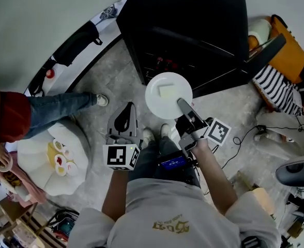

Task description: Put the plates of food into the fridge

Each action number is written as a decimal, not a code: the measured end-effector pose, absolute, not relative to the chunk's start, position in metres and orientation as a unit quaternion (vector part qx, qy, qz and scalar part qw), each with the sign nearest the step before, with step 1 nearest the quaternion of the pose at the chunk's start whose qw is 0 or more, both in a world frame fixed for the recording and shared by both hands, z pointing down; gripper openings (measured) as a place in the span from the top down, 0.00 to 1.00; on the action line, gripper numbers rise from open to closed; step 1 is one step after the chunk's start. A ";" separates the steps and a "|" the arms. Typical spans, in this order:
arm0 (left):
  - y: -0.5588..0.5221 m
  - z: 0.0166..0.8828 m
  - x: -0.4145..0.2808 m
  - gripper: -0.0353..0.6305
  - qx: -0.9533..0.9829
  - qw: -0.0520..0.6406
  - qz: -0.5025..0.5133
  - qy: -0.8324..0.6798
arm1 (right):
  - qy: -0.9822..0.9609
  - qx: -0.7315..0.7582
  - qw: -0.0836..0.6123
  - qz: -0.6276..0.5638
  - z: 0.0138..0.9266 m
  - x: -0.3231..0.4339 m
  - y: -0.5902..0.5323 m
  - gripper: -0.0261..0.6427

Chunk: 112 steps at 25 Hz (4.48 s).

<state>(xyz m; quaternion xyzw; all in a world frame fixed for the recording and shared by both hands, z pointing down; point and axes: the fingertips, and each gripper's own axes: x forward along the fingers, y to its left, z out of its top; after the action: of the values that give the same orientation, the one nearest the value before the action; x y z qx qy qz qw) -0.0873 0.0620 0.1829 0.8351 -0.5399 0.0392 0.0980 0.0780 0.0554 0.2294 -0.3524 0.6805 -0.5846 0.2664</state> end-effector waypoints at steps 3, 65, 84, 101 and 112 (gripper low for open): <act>0.060 0.186 -0.083 0.95 0.834 0.104 0.031 -0.541 | 0.683 -0.349 0.263 -0.585 0.235 0.082 0.054 0.92; 0.008 0.306 -0.101 0.95 0.801 0.129 0.040 -0.583 | 0.676 -0.349 0.233 -0.606 0.346 0.073 0.009 0.92; -0.010 0.335 -0.088 0.95 0.808 0.125 0.058 -0.573 | 0.661 -0.390 0.245 -0.593 0.357 0.068 -0.021 0.92; -0.019 0.345 -0.076 0.95 0.806 0.111 0.063 -0.578 | 0.624 -0.402 0.281 -0.608 0.374 0.074 -0.033 0.92; -0.024 0.347 -0.068 0.95 0.811 0.096 0.067 -0.574 | 0.607 -0.405 0.288 -0.620 0.383 0.073 -0.039 0.92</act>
<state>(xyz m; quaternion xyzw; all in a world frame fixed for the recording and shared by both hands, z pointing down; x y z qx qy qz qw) -0.0678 -0.0237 0.3469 0.8107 -0.5737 0.0669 0.0955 0.0726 -0.0393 0.3835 -0.4050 0.6068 -0.6203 0.2882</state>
